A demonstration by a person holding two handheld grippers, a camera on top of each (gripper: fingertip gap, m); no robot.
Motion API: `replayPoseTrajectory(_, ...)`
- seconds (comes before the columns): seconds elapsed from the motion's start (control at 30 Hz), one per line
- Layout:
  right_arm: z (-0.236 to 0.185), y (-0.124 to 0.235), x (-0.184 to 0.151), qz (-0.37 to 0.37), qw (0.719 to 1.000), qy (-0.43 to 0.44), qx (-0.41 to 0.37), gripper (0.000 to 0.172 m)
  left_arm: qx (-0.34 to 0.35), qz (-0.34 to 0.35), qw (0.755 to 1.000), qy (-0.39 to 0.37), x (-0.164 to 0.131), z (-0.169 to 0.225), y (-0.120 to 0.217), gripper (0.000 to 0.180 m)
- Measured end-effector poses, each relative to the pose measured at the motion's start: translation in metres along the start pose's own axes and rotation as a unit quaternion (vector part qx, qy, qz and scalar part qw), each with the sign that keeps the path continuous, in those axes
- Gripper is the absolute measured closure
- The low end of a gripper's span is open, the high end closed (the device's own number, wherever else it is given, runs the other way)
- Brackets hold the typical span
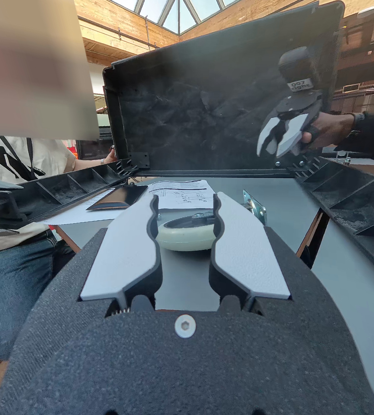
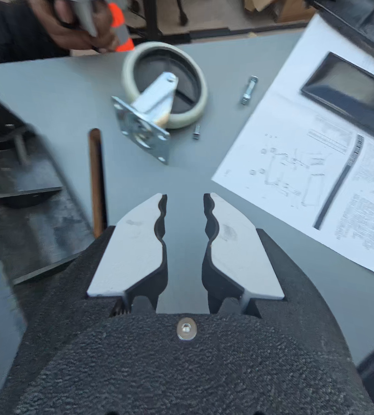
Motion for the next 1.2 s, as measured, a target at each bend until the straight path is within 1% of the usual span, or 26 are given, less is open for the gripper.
replayPoseTrajectory(0.07,0.069,-0.011,0.000,-0.061,0.992,-0.027,-0.107,0.139,0.004,-0.011,1.000,-0.003,-0.003,-0.003,-0.005,0.134)
replayPoseTrajectory(0.13,0.143,-0.012,-0.011,-0.118,0.971,-0.060,-0.200,0.134,0.007,-0.023,1.000,-0.010,-0.004,-0.003,-0.009,0.134)
replayPoseTrajectory(0.2,0.208,-0.009,-0.031,-0.164,0.945,-0.097,-0.267,0.132,0.023,-0.039,0.999,-0.015,-0.004,-0.004,-0.013,0.134)
replayPoseTrajectory(0.3,0.273,-0.008,-0.065,-0.197,0.916,-0.167,-0.305,0.130,0.047,-0.072,0.996,-0.035,-0.009,-0.002,-0.015,0.134)
replayPoseTrajectory(0.37,0.297,-0.012,-0.080,-0.193,0.912,-0.199,-0.303,0.129,0.055,-0.086,0.994,-0.046,-0.010,0.001,-0.016,0.134)
replayPoseTrajectory(0.47,0.321,-0.014,-0.086,-0.182,0.911,-0.209,-0.306,0.128,0.047,-0.104,0.992,-0.058,-0.013,0.004,-0.020,0.134)
replayPoseTrajectory(0.57,0.331,-0.021,-0.081,-0.151,0.921,-0.226,-0.279,0.133,0.036,-0.130,0.989,-0.055,-0.018,0.004,-0.024,0.134)
replayPoseTrajectory(0.7,0.333,-0.034,-0.077,-0.078,0.930,-0.279,-0.225,0.143,0.021,-0.137,0.989,-0.050,-0.021,0.003,-0.028,0.134)
replayPoseTrajectory(0.77,0.334,-0.035,-0.077,-0.037,0.932,-0.287,-0.220,0.143,0.011,-0.124,0.992,-0.037,-0.019,0.001,-0.027,0.134)
replayPoseTrajectory(0.9,0.334,-0.036,-0.076,-0.038,0.933,-0.281,-0.223,0.143,0.018,-0.092,0.995,0.017,-0.016,-0.012,-0.024,0.135)
replayPoseTrajectory(0.97,0.335,-0.036,-0.076,-0.034,0.932,-0.286,-0.219,0.142,0.022,-0.084,0.996,0.032,-0.015,-0.016,-0.025,0.135)
replayPoseTrajectory(1.2,0.333,-0.038,-0.075,-0.033,0.935,-0.276,-0.220,0.137,0.023,-0.089,0.996,0.021,-0.016,-0.015,-0.026,0.135)
Point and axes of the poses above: each gripper's, where its closed fingertips meet, y back along the fingers, x out of its top, z = x × y across the jaws, the point moved 3 cm from there along y, back along the fingers, and after that the axes turned 8 degrees about -y, right-handed, at the moved point
